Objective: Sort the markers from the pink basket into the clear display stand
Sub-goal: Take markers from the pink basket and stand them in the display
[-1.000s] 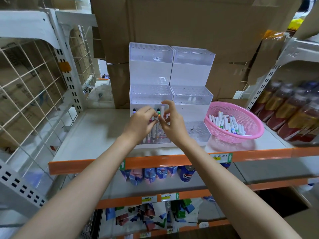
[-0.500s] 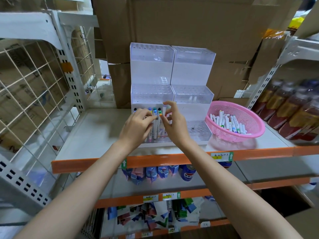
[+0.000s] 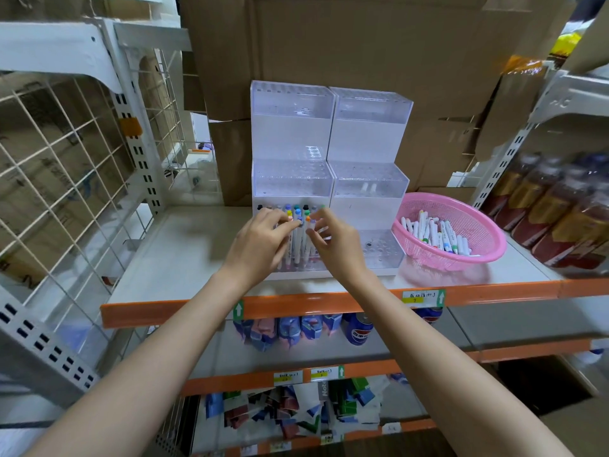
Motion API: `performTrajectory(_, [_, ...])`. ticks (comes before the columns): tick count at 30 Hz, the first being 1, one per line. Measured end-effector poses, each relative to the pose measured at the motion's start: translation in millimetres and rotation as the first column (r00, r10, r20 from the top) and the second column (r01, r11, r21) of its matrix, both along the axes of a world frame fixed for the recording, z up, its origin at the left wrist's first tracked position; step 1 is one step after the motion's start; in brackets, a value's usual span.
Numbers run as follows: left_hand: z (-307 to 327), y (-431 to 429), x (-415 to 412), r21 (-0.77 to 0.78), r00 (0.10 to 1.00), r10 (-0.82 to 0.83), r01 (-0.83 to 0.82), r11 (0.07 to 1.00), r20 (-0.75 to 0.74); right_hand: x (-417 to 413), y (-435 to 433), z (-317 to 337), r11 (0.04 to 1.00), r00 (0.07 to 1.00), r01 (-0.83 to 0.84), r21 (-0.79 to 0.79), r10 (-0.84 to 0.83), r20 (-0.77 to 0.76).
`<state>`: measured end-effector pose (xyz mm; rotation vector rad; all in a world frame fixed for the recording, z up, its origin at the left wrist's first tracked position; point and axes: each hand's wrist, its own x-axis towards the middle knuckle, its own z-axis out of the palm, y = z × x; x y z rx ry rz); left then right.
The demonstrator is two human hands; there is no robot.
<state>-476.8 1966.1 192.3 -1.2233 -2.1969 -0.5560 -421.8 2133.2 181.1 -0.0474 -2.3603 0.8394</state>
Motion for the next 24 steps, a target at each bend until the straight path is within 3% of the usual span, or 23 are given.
performTrajectory(24, [3.3, 11.4, -4.8, 0.021, 0.998, 0.05, -0.051, 0.998, 0.042, 4.1, 7.0, 12.4, 0.987, 0.995, 0.049, 0.155, -0.062, 0.08])
